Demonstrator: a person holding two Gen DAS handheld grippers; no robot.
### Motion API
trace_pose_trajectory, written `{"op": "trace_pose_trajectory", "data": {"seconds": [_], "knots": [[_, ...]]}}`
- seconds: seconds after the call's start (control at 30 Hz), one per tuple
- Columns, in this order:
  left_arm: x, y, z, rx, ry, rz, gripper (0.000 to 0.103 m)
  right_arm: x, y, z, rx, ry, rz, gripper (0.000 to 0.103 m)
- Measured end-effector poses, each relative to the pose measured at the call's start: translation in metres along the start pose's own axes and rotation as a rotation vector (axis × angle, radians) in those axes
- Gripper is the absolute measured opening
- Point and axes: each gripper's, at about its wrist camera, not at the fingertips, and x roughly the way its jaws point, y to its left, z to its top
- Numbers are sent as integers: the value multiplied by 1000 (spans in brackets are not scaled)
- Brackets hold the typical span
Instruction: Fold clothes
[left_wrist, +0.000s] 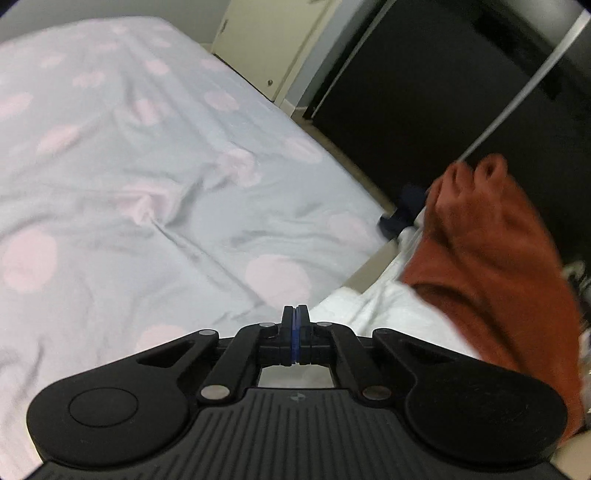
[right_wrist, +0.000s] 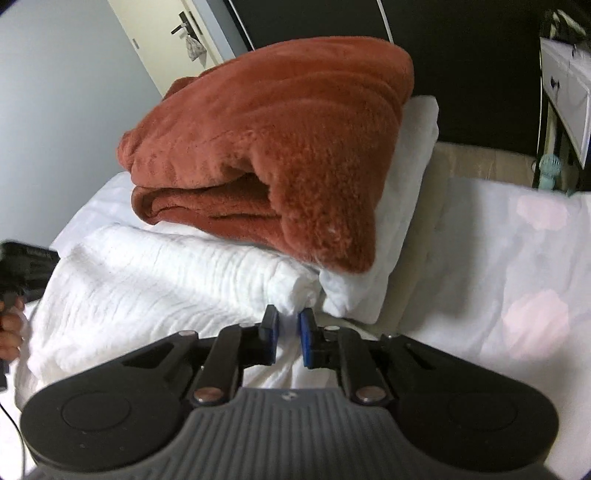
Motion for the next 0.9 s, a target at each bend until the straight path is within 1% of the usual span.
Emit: {"op": "trace_pose_trajectory", "data": {"seconds": [0.03,0.1,0.2,0.27,0.33,0.4,0.5,0.63,0.73,0.8,0.83,0.9], "knots": [[-9,0,0,6,-15,-12,0,-4,1,0,-10,-11,-8,26],[-28,-2,-1,32,-47,-22,0,-13,4,1,-32,-35,-29,36],[-56,-16,-4,102,-88,-60,0,-27,14,1,-72,-68,-50,36],[-71,-32,-8,171,-122,-84,0,-36,25,1,-97,-92,-49,36],[-79,-50,-13,248,-155,-106,0,-42,40,2,-125,-114,-35,36],[-79,-68,-20,326,-167,-104,0,-44,57,2,-152,-141,-27,36],[-65,-78,-34,361,-145,-115,0,-40,81,0,-178,-183,-27,36],[-37,-75,-46,362,-110,-103,0,-14,102,-8,-180,-191,-81,36],[-16,-67,-47,343,-86,-87,0,11,104,-16,-180,-159,-142,36],[-1,-60,-42,317,-44,-60,0,27,100,-20,-166,-128,-162,36],[7,-56,-40,306,-22,-47,0,34,97,-22,-165,-122,-161,36],[20,-53,-40,318,5,-30,0,42,94,-25,-181,-127,-154,36]]}}
